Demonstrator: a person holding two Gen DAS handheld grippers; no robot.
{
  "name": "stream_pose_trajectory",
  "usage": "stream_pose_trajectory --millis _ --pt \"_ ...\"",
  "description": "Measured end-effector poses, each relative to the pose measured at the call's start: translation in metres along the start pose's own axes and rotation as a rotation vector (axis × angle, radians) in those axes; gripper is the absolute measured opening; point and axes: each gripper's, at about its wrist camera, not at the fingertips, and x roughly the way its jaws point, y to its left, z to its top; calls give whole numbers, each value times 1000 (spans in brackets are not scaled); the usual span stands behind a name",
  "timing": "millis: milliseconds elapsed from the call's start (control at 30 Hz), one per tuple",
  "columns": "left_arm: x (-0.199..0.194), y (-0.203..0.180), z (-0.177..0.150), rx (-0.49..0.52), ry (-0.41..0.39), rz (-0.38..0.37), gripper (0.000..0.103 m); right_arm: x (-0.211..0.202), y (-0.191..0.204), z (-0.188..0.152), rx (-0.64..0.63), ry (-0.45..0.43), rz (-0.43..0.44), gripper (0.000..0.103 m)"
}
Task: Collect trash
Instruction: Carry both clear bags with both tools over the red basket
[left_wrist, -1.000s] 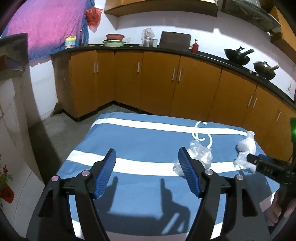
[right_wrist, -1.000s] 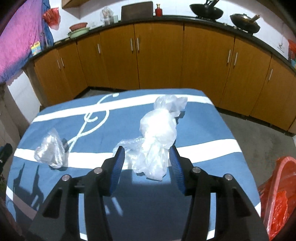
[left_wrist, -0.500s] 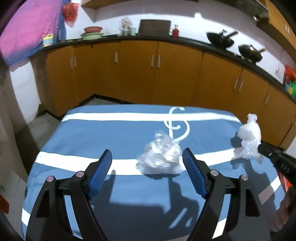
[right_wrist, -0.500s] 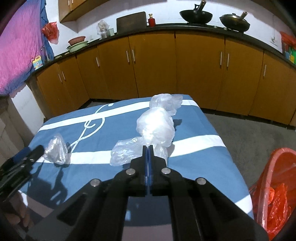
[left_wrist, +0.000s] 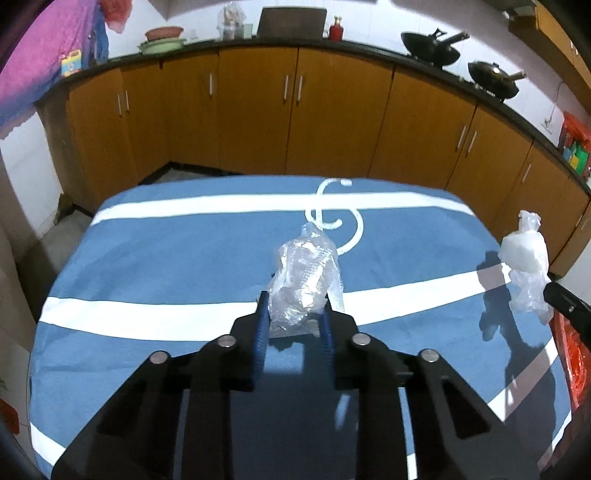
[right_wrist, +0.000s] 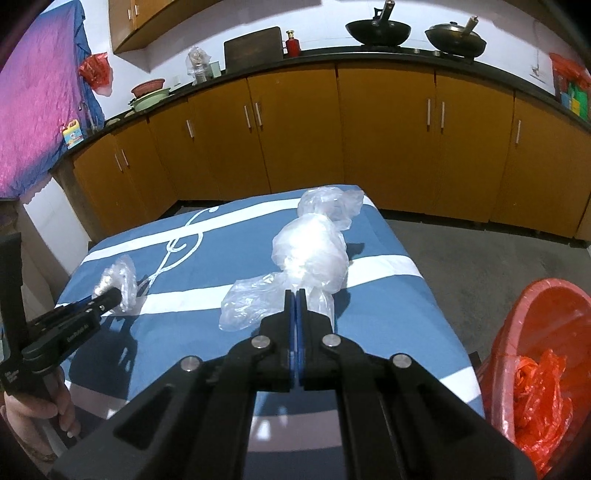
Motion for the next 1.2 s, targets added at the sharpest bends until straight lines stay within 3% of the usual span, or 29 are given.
stream_pose_trajectory --millis 433,833,1200 --pt "-67 -42 4 20 -104 -76 22 -80 -30 1 53 -87 12 3" --pt "-135 -135 10 101 -181 -223 22 -184 -95 -6 96 -197 -60 3" --pt "-168 -213 -5 166 -179 -363 22 -257 -175 -27 171 -249 -162 3"
